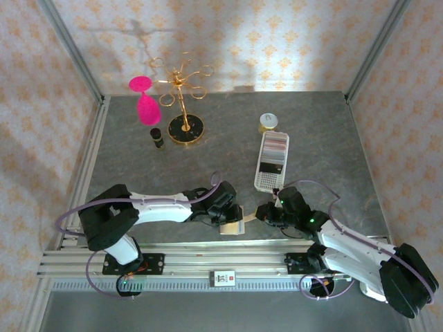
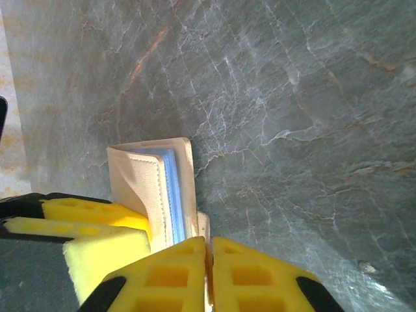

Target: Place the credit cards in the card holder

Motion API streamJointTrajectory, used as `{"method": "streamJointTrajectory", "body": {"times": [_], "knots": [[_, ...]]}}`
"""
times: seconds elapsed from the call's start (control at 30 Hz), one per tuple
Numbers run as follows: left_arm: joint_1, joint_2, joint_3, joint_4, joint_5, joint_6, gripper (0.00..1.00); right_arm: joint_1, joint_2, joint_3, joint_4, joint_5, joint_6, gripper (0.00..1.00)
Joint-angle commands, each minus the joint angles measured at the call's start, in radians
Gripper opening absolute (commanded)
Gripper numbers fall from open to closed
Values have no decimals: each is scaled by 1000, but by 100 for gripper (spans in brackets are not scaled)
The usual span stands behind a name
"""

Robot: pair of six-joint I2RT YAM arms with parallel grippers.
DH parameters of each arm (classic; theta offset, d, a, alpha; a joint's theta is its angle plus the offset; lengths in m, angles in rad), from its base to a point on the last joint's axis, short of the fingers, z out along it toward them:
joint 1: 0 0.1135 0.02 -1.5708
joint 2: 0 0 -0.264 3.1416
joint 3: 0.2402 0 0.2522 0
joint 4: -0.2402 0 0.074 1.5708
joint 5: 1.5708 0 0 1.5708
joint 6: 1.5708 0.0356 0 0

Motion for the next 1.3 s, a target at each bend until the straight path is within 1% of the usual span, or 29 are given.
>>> {"method": "streamJointTrajectory", "body": {"times": [0.0,0.03,0.17,0.2,0.27,0.33,0.4,0.53,0.63,0.8,0.93,1.07,1.13,1.2,1.27], "knots": [[-5,-26,-64,27,-23,-23,25,6,-2,-11,6,19,5,13],[-4,-33,-78,41,-25,-31,25,6,0,-12,8,19,5,15],[-5,-62,-94,51,-40,-43,16,6,1,-16,20,10,5,17],[-4,-67,-96,59,-36,-43,15,6,2,-16,24,7,4,19],[-5,-91,-97,79,-31,-49,12,7,0,-16,28,4,5,26],[-5,-116,-99,87,-33,-56,8,6,0,-14,34,0,8,27],[-4,-143,-94,62,-40,-50,7,6,2,-12,35,-1,8,27],[-4,-207,-107,-36,-99,-30,0,6,3,-4,16,1,0,30],[-4,-247,-158,-56,-115,-39,0,6,-12,23,-37,20,-20,30],[-4,-295,-205,-79,-149,-42,0,7,-26,47,-60,11,-22,31],[-4,-313,-233,-15,-153,-72,0,31,-54,91,-86,4,-24,32],[-4,-279,-244,65,-144,-99,0,76,-90,118,-66,-28,19,32],[-3,-253,-245,66,-157,-110,0,107,-104,112,-31,-43,63,28],[-4,-222,-252,94,-143,-111,0,140,-118,102,-2,-24,114,28],[-1,-187,-241,90,-127,-98,0,149,-118,103,20,-4,155,28]]}}
